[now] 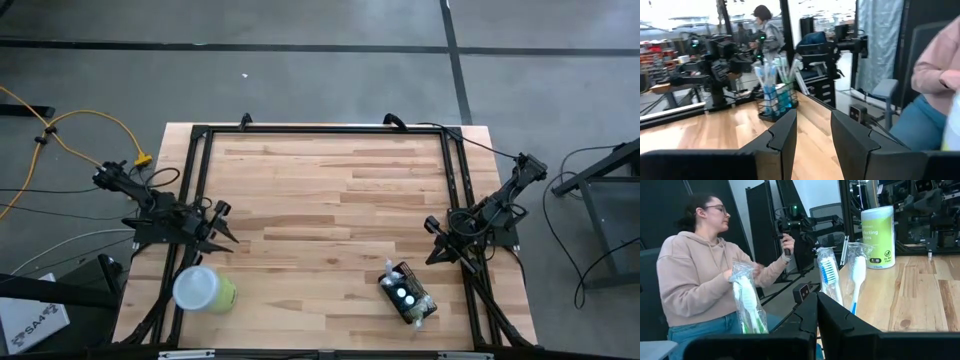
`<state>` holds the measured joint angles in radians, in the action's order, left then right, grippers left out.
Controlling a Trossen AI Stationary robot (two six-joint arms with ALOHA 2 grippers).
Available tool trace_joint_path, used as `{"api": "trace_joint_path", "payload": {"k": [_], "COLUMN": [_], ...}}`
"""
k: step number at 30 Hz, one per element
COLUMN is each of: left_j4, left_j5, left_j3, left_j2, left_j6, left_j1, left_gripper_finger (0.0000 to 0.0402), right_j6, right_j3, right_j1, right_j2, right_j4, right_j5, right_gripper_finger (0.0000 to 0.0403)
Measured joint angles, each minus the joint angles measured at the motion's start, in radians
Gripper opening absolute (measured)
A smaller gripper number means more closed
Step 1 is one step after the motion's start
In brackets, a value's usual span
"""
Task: Pick & Place toothbrushing station
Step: Return to Home Position
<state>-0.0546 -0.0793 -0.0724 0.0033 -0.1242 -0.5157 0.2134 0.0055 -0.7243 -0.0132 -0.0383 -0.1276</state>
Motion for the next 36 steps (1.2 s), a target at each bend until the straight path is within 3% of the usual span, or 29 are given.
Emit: {"api": "trace_joint_path", "payload": {"k": [8, 36], "left_j4": [-0.068, 0.047], "left_j5": [0.021, 0.025], "left_j3": [0.056, 0.062], "left_j2": [0.000, 0.000], "left_j6": [-0.006, 0.047], "left_j1": [0.000, 0.000], "left_gripper_finger": [0.0115, 0.0115], "right_j6": [0.000, 0.000], "right_j3": [0.000, 0.000], "right_j1": [0.000, 0.000], "right_j2": [0.000, 0.000], "right_j4": [-0.001, -0.002], "right_j5": [0.000, 0.000], "right_gripper_finger": [0.0002, 0.0002]}}
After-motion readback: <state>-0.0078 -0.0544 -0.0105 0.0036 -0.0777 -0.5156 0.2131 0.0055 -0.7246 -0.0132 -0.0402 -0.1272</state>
